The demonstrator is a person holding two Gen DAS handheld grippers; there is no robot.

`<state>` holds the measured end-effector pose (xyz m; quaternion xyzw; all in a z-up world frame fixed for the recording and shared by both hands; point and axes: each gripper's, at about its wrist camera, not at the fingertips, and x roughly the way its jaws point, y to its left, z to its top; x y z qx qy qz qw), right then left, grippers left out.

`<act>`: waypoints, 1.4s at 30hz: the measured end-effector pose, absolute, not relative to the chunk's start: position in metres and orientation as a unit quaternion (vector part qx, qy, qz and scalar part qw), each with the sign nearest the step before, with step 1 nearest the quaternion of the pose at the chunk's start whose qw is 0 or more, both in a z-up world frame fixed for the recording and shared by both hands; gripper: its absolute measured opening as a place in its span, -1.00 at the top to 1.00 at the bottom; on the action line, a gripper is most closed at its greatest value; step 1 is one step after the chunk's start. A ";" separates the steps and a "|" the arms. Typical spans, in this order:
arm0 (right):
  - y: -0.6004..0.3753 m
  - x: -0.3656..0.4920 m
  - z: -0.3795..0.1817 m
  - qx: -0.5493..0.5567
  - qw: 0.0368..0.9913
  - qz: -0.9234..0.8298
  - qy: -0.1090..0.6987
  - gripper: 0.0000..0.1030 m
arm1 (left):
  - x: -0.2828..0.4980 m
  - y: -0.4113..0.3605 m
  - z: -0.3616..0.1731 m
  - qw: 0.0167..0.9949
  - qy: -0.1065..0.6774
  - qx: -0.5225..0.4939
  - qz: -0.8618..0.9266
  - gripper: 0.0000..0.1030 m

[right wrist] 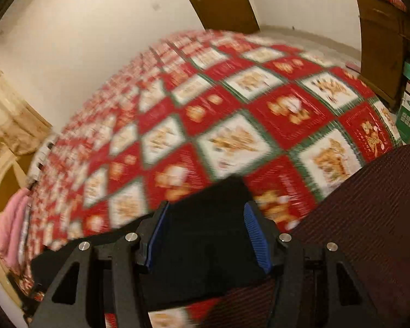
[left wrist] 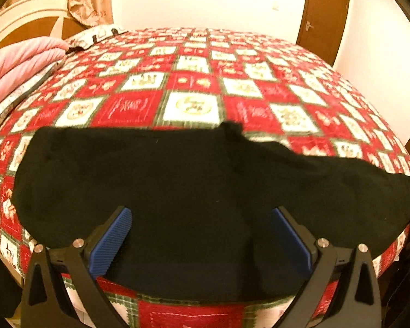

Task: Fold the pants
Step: 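Grasp the pants edge again with the right gripper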

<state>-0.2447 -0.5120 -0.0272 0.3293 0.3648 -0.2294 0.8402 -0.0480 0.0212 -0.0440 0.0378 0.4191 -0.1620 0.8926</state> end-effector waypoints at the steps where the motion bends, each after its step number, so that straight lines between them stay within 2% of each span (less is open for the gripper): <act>1: -0.521 -0.240 -0.037 0.326 0.833 -0.233 0.381 -0.10 | -0.050 0.018 -0.042 0.894 0.415 0.044 -0.160 -1.00; 5: -0.534 -0.220 -0.069 0.327 0.818 -0.208 0.426 -0.10 | -0.055 0.009 -0.037 0.896 0.411 0.067 -0.154 -1.00; 7: -0.525 -0.210 -0.070 0.252 0.830 -0.218 0.447 -0.11 | -0.055 0.008 -0.036 0.896 0.411 0.070 -0.152 -1.00; 11: -0.520 -0.206 -0.075 0.227 0.826 -0.213 0.470 -0.09 | -0.053 0.007 -0.037 0.894 0.417 0.067 -0.149 -1.00; 14: -0.519 -0.212 -0.075 0.233 0.824 -0.200 0.477 0.18 | -0.050 0.008 -0.040 0.891 0.426 0.059 -0.149 -1.00; 16: -0.518 -0.214 -0.075 0.243 0.824 -0.190 0.475 0.58 | -0.049 0.008 -0.042 0.888 0.431 0.052 -0.152 -1.00; 19: -0.508 -0.215 -0.070 0.253 0.823 -0.201 0.468 0.68 | -0.052 0.009 -0.041 0.888 0.428 0.051 -0.158 -1.00; 25: -0.463 -0.216 -0.014 0.271 0.852 -0.176 0.413 0.69 | -0.051 0.017 -0.038 0.892 0.420 0.045 -0.161 -1.00; 29: -0.404 -0.191 0.035 0.263 0.872 -0.109 0.398 0.69 | -0.049 0.024 -0.039 0.890 0.423 0.023 -0.171 -1.00; 32: -0.353 -0.164 0.048 0.275 0.872 -0.051 0.403 0.69 | -0.051 0.027 -0.041 0.888 0.423 0.016 -0.178 -1.00; 36: -0.279 -0.124 0.040 0.254 0.872 0.000 0.418 0.69 | -0.055 0.035 -0.040 0.889 0.419 0.009 -0.185 -1.00; 42: -0.180 -0.079 -0.016 0.126 0.883 -0.011 0.453 0.68 | -0.059 0.051 -0.038 0.893 0.411 0.010 -0.186 -1.00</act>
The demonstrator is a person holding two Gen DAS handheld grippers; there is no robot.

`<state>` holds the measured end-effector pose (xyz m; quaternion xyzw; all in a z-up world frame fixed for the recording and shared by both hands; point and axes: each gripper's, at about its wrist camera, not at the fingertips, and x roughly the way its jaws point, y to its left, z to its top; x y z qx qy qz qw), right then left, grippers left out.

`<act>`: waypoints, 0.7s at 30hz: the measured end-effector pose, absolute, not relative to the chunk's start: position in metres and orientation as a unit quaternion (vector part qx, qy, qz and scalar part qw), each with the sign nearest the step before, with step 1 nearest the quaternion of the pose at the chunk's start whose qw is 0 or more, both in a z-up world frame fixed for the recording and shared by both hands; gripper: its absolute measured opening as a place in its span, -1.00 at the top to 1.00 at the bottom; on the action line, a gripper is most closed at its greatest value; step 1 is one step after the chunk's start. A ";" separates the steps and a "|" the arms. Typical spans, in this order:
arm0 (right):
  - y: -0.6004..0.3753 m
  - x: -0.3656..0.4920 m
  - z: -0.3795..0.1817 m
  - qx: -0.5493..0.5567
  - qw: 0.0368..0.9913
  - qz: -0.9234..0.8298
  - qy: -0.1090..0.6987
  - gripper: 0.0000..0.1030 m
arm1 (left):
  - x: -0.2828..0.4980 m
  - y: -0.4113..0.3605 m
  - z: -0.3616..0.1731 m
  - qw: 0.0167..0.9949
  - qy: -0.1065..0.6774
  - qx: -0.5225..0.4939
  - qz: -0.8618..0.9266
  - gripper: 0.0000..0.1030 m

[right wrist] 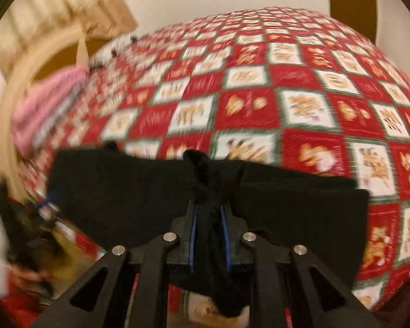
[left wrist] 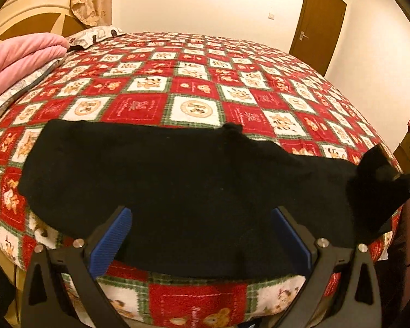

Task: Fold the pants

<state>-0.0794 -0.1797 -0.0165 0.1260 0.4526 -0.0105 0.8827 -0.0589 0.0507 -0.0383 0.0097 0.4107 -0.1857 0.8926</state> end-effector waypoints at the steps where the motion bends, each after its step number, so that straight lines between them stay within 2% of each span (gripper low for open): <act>1: -0.172 -0.078 -0.023 0.115 0.885 -0.010 0.451 0.63 | -0.059 0.054 -0.038 0.894 0.408 0.012 -0.184 -1.00; 3: -0.157 -0.076 -0.040 0.093 0.890 -0.012 0.446 0.59 | -0.058 0.059 -0.038 0.896 0.406 0.013 -0.180 -1.00; 5: -0.154 -0.077 -0.051 0.100 0.895 -0.003 0.435 0.19 | -0.055 0.064 -0.041 0.895 0.410 0.005 -0.178 -1.00; 6: -0.156 -0.081 -0.052 0.115 0.899 0.010 0.422 -0.16 | -0.053 0.065 -0.042 0.893 0.413 0.000 -0.177 -1.00; 7: -0.157 -0.085 -0.052 0.133 0.904 0.021 0.406 -0.36 | -0.051 0.066 -0.044 0.891 0.418 -0.005 -0.177 -1.00; 8: -0.157 -0.089 -0.051 0.157 0.907 0.034 0.389 -0.37 | -0.050 0.067 -0.046 0.889 0.423 -0.010 -0.177 -1.00; 10: -0.161 -0.097 -0.047 0.210 0.907 0.072 0.358 -0.37 | -0.048 0.066 -0.048 0.885 0.429 -0.012 -0.180 -1.00; 13: -0.188 -0.133 -0.029 0.278 0.920 0.066 0.269 -0.37 | -0.052 0.064 -0.046 0.887 0.423 -0.003 -0.182 -1.00; 16: -0.210 -0.158 -0.023 0.269 0.925 0.011 0.270 -0.32 | -0.054 0.060 -0.046 0.891 0.415 0.008 -0.182 -1.00; 17: -0.214 -0.165 -0.025 0.254 0.925 -0.007 0.283 -0.24 | -0.054 0.058 -0.047 0.890 0.417 0.009 -0.186 -1.00; 19: -0.213 -0.169 -0.031 0.235 0.922 -0.017 0.308 0.26 | -0.055 0.051 -0.048 0.885 0.421 0.012 -0.198 -1.00; 21: -0.208 -0.167 -0.042 0.222 0.916 -0.009 0.333 0.52 | -0.059 0.042 -0.049 0.883 0.420 0.023 -0.207 -1.00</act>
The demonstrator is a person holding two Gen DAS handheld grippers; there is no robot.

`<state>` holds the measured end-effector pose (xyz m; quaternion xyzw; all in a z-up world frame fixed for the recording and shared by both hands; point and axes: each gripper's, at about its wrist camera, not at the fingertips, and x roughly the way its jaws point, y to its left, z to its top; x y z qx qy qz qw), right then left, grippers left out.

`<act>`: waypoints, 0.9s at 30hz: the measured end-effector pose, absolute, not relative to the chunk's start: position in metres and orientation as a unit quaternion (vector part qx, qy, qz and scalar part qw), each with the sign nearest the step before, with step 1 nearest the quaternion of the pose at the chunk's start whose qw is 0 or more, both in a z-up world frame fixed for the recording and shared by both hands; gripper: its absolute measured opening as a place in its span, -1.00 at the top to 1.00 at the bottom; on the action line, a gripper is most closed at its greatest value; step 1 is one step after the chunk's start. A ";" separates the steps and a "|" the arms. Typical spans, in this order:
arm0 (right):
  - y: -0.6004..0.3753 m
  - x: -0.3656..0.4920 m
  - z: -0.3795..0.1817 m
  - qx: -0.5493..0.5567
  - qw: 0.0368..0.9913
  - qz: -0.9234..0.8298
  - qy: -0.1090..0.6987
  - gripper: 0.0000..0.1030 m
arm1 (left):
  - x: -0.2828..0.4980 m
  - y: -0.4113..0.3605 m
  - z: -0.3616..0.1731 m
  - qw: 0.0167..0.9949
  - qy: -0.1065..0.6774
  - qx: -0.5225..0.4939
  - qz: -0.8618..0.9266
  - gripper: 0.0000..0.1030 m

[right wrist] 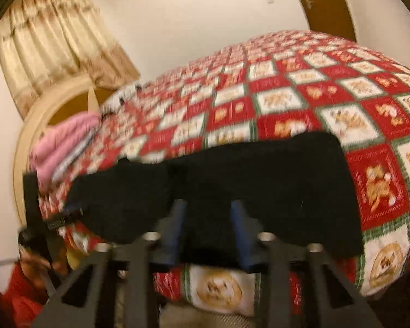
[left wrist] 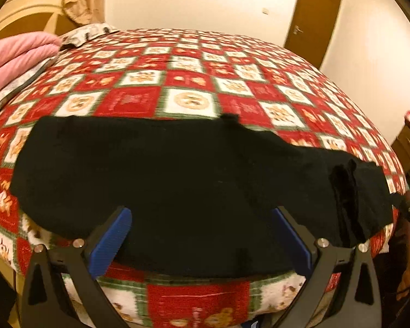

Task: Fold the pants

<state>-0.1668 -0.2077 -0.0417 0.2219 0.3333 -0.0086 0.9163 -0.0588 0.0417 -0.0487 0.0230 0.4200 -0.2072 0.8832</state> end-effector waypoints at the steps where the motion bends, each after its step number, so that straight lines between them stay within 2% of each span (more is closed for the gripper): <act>1: -0.200 -0.163 -0.049 0.215 0.913 0.005 0.346 0.56 | -0.061 0.037 -0.049 0.882 0.420 0.030 -0.210 -1.00; 6: -0.168 -0.143 -0.056 0.194 0.914 0.020 0.356 0.51 | -0.073 0.026 -0.044 0.885 0.406 0.062 -0.220 -1.00; 8: -0.162 -0.128 -0.053 0.180 0.919 0.002 0.352 0.14 | -0.074 0.026 -0.043 0.888 0.402 0.068 -0.215 -1.00; 9: -0.161 -0.127 -0.051 0.175 0.923 -0.003 0.344 -0.12 | -0.073 0.027 -0.044 0.887 0.404 0.065 -0.214 -1.00; 12: -0.148 -0.109 -0.046 0.143 0.937 -0.009 0.318 -0.14 | -0.070 0.030 -0.046 0.883 0.414 0.052 -0.215 -1.00; 16: -0.128 -0.082 -0.057 0.078 0.936 -0.036 0.342 -0.14 | -0.068 0.033 -0.049 0.883 0.416 0.052 -0.209 -1.00; 17: -0.125 -0.076 -0.062 0.060 0.933 -0.053 0.351 -0.10 | -0.067 0.034 -0.050 0.883 0.418 0.049 -0.209 -1.00; 19: -0.124 -0.071 -0.069 0.044 0.931 -0.086 0.353 0.35 | -0.066 0.036 -0.052 0.881 0.422 0.044 -0.209 -1.00; 21: -0.129 -0.070 -0.068 0.045 0.931 -0.101 0.349 0.58 | -0.065 0.038 -0.054 0.880 0.425 0.043 -0.208 -1.00; 24: -0.138 -0.067 -0.063 0.066 0.930 -0.102 0.348 0.73 | -0.062 0.041 -0.057 0.878 0.431 0.040 -0.204 -1.00; 27: -0.138 -0.065 -0.050 0.070 0.936 -0.105 0.329 0.75 | -0.058 0.043 -0.061 0.874 0.440 0.029 -0.204 -1.00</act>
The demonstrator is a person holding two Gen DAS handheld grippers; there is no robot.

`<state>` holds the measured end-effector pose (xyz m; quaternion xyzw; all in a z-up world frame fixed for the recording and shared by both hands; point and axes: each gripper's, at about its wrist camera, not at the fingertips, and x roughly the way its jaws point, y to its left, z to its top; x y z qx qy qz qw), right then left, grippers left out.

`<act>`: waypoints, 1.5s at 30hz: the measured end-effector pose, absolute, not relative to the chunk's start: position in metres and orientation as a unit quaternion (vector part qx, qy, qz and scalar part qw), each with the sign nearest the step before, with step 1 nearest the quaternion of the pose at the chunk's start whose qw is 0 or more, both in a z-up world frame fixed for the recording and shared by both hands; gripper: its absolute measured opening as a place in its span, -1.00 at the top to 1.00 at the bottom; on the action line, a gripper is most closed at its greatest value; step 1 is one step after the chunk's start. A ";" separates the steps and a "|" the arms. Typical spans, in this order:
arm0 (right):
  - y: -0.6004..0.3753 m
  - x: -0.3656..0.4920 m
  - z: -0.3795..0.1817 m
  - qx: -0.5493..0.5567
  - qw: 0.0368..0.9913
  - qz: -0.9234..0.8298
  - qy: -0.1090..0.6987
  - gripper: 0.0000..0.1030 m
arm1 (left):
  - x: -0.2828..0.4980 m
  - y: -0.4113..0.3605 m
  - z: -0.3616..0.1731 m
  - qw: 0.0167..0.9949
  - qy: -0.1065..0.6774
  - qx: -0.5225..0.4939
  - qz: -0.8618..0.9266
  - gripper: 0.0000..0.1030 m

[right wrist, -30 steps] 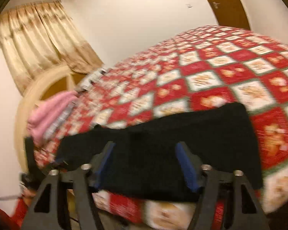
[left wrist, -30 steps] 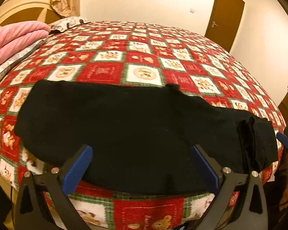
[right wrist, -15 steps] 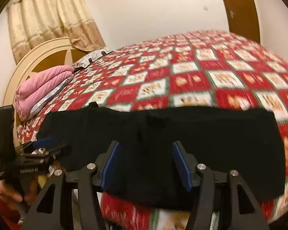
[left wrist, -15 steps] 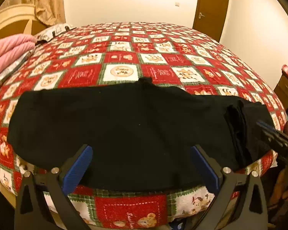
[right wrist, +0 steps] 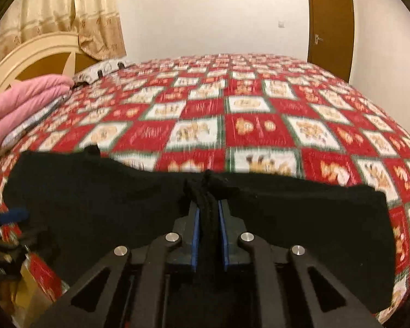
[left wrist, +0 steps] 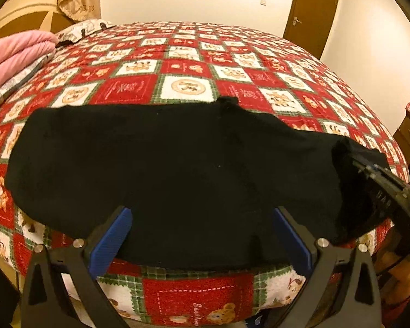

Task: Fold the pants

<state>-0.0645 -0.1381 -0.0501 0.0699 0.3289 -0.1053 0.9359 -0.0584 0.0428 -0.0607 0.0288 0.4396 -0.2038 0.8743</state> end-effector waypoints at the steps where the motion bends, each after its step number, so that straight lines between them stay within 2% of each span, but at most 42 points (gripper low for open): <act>1: -0.137 -0.064 -0.047 0.069 0.937 -0.105 0.325 0.75 | -0.058 0.043 -0.061 0.873 0.442 0.025 -0.204 -1.00; 8: -0.121 -0.040 -0.063 0.057 0.934 -0.088 0.341 0.74 | -0.059 0.041 -0.060 0.875 0.439 0.033 -0.202 -1.00; 11: -0.115 -0.046 -0.069 0.038 0.942 -0.089 0.323 0.64 | -0.059 0.041 -0.060 0.875 0.440 0.036 -0.200 -1.00; 12: -0.115 -0.047 -0.068 0.043 0.942 -0.080 0.324 0.50 | -0.058 0.041 -0.060 0.875 0.440 0.036 -0.200 -1.00; 13: -0.116 -0.047 -0.068 0.049 0.941 -0.071 0.326 0.26 | -0.058 0.041 -0.060 0.875 0.440 0.037 -0.199 -1.00; 15: -0.119 -0.053 -0.061 0.081 0.940 -0.040 0.328 0.07 | -0.058 0.041 -0.060 0.875 0.439 0.036 -0.201 -1.00; 19: -0.134 -0.091 -0.038 0.147 0.950 0.004 0.276 0.07 | -0.061 0.039 -0.054 0.881 0.426 0.050 -0.200 -1.00; 20: -0.148 -0.109 -0.028 0.160 0.957 -0.015 0.242 0.07 | -0.061 0.037 -0.052 0.883 0.421 0.054 -0.200 -1.00; 23: -0.191 -0.134 -0.014 0.169 0.957 -0.091 0.217 0.07 | -0.062 0.029 -0.045 0.885 0.408 0.059 -0.214 -1.00; 24: -0.211 -0.142 -0.012 0.170 0.954 -0.119 0.216 0.13 | -0.062 0.025 -0.042 0.885 0.404 0.060 -0.222 -1.00; 25: -0.225 -0.147 -0.011 0.167 0.951 -0.141 0.221 0.23 | -0.063 0.018 -0.038 0.885 0.399 0.061 -0.231 -1.00; 26: -0.239 -0.149 -0.012 0.160 0.945 -0.164 0.233 0.46 | -0.063 0.010 -0.033 0.885 0.392 0.063 -0.243 -1.00; 27: -0.254 -0.150 -0.014 0.156 0.938 -0.184 0.250 0.52 | -0.064 0.001 -0.029 0.884 0.387 0.064 -0.255 -1.00; 32: -0.286 -0.154 -0.028 0.165 0.921 -0.211 0.283 0.53 | -0.079 -0.051 -0.009 0.878 0.344 0.095 -0.319 -1.00; 37: -0.288 -0.122 -0.058 0.153 0.905 -0.200 0.343 0.53 | -0.089 -0.097 -0.013 0.865 0.331 0.120 -0.359 -1.00; 44: -0.300 -0.099 -0.069 0.148 0.905 -0.195 0.349 0.50 | -0.086 -0.110 -0.066 0.834 0.418 0.151 -0.326 -1.00; 45: -0.301 -0.099 -0.068 0.151 0.905 -0.189 0.349 0.50 | -0.089 -0.107 -0.066 0.837 0.411 0.148 -0.329 -1.00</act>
